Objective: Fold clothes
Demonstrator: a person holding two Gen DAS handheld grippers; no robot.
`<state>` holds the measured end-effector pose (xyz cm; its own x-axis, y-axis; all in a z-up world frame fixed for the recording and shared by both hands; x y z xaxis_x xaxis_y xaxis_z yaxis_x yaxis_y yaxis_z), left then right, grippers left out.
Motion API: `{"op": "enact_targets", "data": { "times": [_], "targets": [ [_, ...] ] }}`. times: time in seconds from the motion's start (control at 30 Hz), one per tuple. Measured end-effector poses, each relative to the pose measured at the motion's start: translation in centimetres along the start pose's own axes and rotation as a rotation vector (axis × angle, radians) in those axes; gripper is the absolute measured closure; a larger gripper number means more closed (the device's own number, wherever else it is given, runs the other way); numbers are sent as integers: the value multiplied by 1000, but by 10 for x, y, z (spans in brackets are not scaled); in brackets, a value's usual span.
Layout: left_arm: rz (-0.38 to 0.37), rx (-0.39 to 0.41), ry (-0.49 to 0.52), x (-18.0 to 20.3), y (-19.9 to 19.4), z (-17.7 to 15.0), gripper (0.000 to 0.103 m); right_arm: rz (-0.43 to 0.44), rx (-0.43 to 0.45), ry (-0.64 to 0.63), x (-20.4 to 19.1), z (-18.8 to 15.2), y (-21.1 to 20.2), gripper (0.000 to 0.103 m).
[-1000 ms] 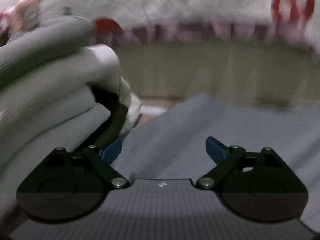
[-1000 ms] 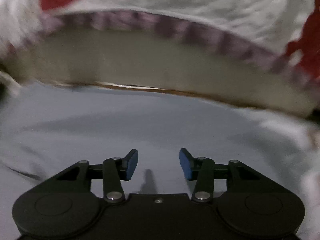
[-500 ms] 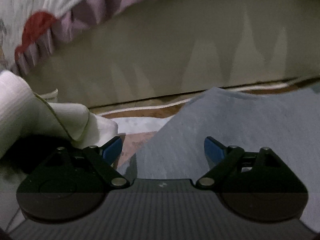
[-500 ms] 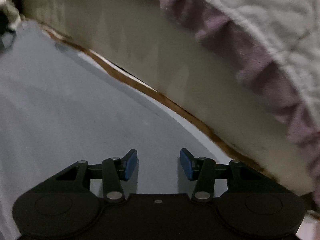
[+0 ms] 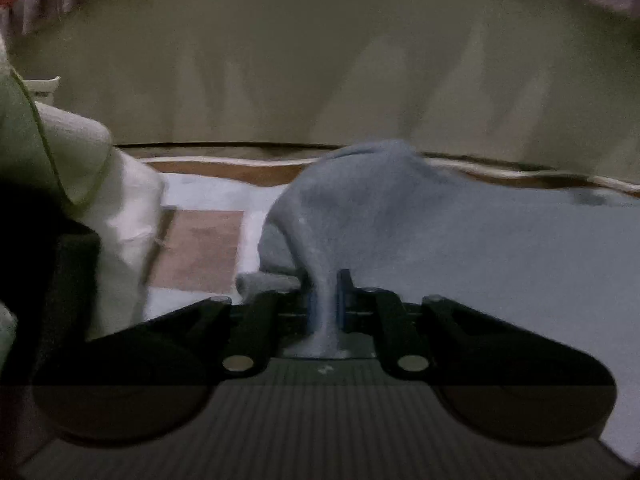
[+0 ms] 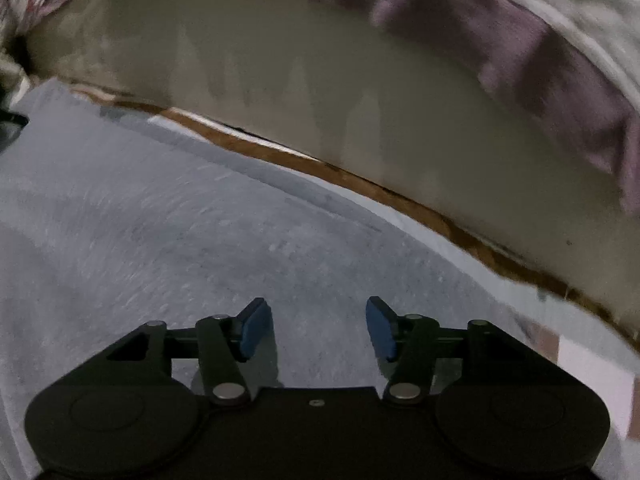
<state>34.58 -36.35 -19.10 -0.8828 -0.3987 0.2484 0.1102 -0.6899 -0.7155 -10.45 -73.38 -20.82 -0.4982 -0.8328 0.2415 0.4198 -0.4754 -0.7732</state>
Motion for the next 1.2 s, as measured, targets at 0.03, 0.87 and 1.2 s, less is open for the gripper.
{"op": "enact_targets", "data": {
  "times": [0.03,0.87,1.2],
  "targets": [
    [-5,70,27,12,-14,-4,94,-2,9,28,1,-4,0,41],
    [-111,130,186,136,-118,-91,5,-57,63,152,-7,-28,-6,34],
    [44,142,182,118,-70,-47,95,-84,61,210,-10,-60,-28,23]
  ]
}}
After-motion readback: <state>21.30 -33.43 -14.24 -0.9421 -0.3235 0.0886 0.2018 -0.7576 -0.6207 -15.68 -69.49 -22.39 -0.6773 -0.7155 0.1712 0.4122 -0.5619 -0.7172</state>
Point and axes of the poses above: each gripper's, at about its wrist camera, not at the fingertips, and y roughly the way its jaws point, x to its right, z to its top, the point moved 1 cm from there along y, roughly the way its jaws point, and after that the axes turned 15 degrees about -z, right-handed, at the moved point
